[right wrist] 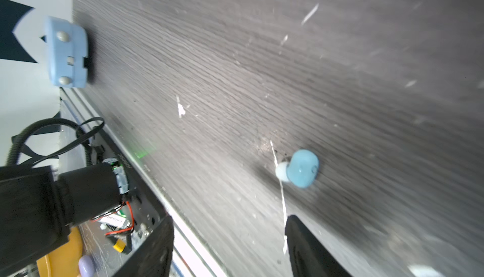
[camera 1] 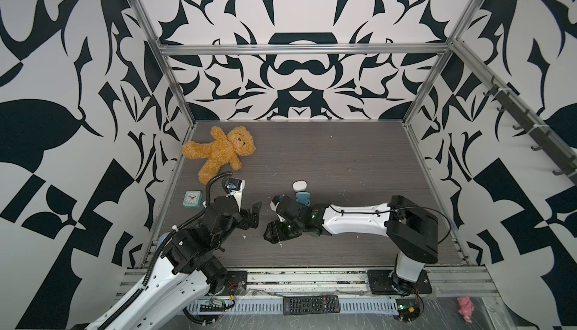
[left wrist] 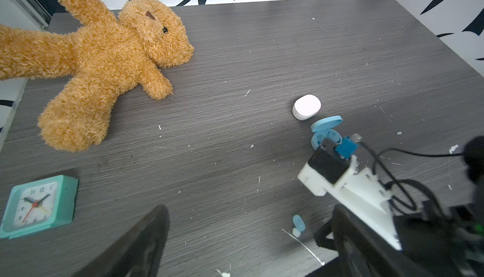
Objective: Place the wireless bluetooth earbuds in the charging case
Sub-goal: 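Align the right gripper fingers around the light-blue earbud and close on it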
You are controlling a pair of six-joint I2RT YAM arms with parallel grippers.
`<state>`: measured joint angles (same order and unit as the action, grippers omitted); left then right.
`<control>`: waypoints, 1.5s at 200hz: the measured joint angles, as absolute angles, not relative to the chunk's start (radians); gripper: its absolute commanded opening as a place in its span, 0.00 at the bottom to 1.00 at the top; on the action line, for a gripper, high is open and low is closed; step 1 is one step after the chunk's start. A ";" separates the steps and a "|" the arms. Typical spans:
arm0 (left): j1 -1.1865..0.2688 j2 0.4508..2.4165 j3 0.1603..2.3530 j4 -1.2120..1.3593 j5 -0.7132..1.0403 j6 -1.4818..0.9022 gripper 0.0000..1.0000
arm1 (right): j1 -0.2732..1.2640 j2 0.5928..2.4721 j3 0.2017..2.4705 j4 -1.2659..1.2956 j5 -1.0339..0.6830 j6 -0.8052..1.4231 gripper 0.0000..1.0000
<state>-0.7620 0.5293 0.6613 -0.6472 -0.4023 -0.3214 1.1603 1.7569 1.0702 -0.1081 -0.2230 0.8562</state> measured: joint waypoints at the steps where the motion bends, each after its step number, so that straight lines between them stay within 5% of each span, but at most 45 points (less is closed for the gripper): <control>1: -0.762 0.529 0.661 -0.647 -0.402 -0.321 0.99 | 1.160 1.751 1.070 -0.111 -0.220 0.854 0.70; 104: -0.751 0.585 0.661 -0.640 -0.322 -0.319 0.99 | 1.133 1.610 1.074 -0.321 -0.064 0.711 0.67; 188: -0.719 0.820 0.700 -0.671 -0.139 -0.356 0.99 | 1.127 1.665 1.074 -0.303 -0.079 0.698 0.66; 300: -0.689 0.736 0.704 -0.675 -0.169 -0.378 0.99 | 1.112 1.797 1.080 -0.250 -0.127 0.687 0.56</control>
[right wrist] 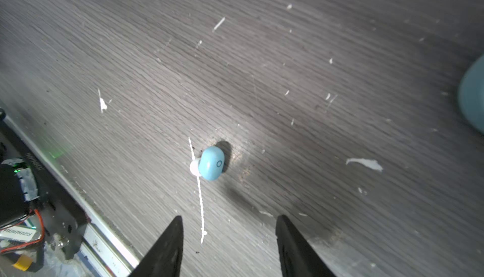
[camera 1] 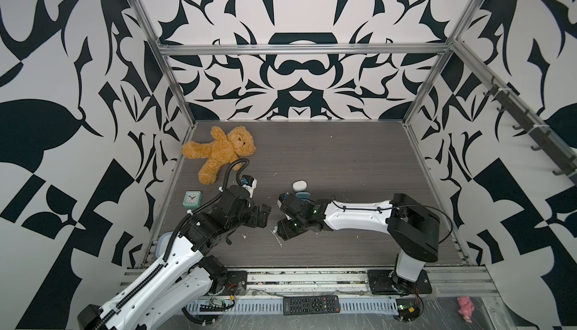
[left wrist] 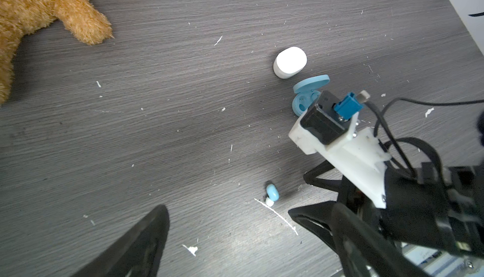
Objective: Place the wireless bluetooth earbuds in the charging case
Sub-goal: 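Align the right gripper fingers around the light-blue earbud and close on it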
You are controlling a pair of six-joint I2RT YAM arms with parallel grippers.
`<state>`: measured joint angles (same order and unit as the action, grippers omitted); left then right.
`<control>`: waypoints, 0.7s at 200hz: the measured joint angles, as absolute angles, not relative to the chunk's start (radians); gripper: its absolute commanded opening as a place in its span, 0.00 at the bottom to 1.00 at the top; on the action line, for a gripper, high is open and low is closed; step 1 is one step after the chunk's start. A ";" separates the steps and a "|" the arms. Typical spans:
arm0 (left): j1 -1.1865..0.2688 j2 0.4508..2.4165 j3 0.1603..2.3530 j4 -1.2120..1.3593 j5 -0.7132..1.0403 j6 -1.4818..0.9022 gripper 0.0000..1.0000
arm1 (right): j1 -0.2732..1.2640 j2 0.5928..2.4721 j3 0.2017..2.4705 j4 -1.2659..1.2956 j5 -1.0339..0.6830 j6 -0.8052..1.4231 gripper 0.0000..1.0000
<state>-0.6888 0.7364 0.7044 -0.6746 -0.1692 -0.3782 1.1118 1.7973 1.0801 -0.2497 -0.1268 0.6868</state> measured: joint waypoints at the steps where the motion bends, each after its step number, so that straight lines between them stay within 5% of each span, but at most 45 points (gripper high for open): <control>1: -0.688 0.736 0.705 -0.674 -0.170 -0.378 0.99 | 1.111 1.798 1.081 -0.249 -0.127 0.687 0.56; 140: -0.687 0.712 0.704 -0.670 -0.182 -0.377 0.99 | 1.096 1.895 1.159 -0.234 -0.157 0.677 0.42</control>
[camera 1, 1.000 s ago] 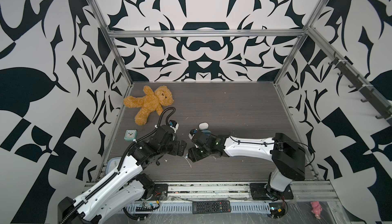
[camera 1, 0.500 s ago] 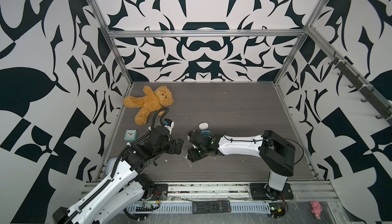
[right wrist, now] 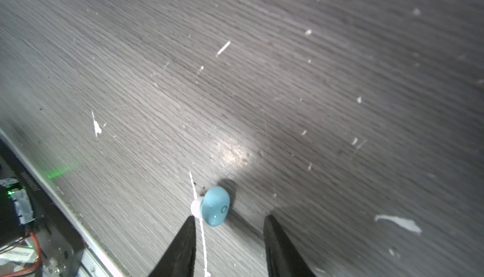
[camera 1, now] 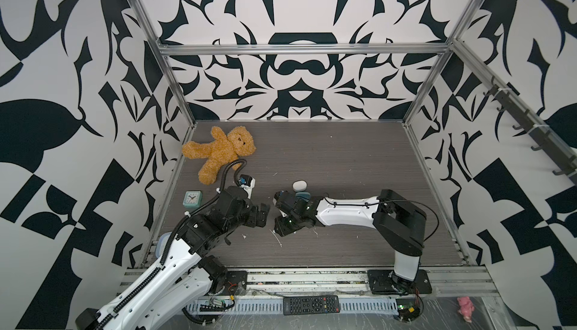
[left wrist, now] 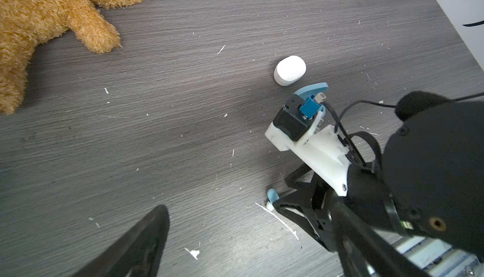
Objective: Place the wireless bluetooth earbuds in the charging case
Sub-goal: 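Align the right gripper fingers around the light-blue earbud and close on it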
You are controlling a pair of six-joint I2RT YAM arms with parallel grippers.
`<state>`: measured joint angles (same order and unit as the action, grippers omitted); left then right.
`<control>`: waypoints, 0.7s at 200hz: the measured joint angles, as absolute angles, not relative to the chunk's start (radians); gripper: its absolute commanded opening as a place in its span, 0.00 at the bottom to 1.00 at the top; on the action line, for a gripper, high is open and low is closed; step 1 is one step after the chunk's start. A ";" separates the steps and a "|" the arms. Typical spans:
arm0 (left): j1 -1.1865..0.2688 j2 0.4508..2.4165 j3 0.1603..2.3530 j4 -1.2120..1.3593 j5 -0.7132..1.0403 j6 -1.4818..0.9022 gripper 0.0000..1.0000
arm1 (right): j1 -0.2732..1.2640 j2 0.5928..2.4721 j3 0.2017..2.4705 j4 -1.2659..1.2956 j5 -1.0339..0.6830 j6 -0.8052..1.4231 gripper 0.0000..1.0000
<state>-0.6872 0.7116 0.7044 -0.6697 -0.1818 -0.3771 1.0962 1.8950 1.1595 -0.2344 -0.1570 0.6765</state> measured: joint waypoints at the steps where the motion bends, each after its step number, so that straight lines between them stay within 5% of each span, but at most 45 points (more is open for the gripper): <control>1: -0.687 0.712 0.704 -0.670 -0.182 -0.377 0.99 | 1.096 1.896 1.161 -0.234 -0.157 0.677 0.42; 140: -0.687 0.709 0.702 -0.665 -0.179 -0.374 0.99 | 1.096 1.926 1.195 -0.240 -0.167 0.677 0.36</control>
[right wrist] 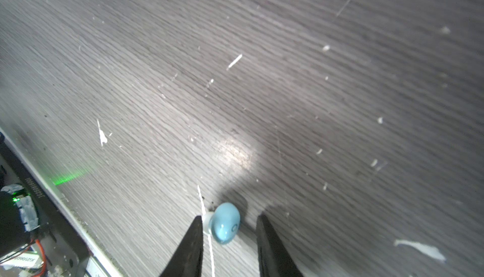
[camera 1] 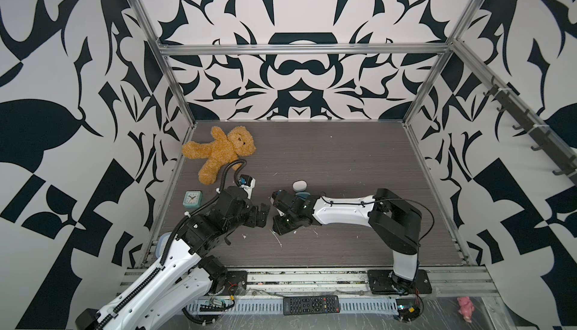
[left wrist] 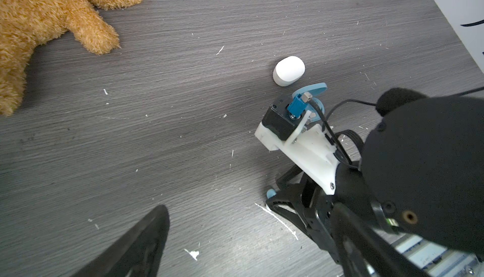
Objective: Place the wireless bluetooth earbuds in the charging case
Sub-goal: 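Align the right gripper fingers around the light-blue earbud and close on it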
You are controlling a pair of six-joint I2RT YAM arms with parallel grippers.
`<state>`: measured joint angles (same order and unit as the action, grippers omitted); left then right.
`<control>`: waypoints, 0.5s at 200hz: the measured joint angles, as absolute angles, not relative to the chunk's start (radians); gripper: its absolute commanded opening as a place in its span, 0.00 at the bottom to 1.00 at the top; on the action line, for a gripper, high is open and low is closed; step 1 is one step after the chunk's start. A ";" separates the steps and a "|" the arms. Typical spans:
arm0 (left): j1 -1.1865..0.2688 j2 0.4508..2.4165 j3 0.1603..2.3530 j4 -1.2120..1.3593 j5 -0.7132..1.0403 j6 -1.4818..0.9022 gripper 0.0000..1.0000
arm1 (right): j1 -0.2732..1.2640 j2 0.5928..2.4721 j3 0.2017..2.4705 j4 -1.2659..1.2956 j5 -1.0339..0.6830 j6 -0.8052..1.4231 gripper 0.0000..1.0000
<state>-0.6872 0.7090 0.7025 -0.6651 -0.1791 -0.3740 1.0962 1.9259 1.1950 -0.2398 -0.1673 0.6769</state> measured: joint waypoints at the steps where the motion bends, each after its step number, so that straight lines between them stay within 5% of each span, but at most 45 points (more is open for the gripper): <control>1: -0.687 0.709 0.702 -0.665 -0.179 -0.374 0.99 | 1.096 1.926 1.195 -0.240 -0.167 0.677 0.36; 100: -0.687 0.708 0.702 -0.662 -0.179 -0.374 0.99 | 1.101 1.926 1.198 -0.259 -0.152 0.676 0.30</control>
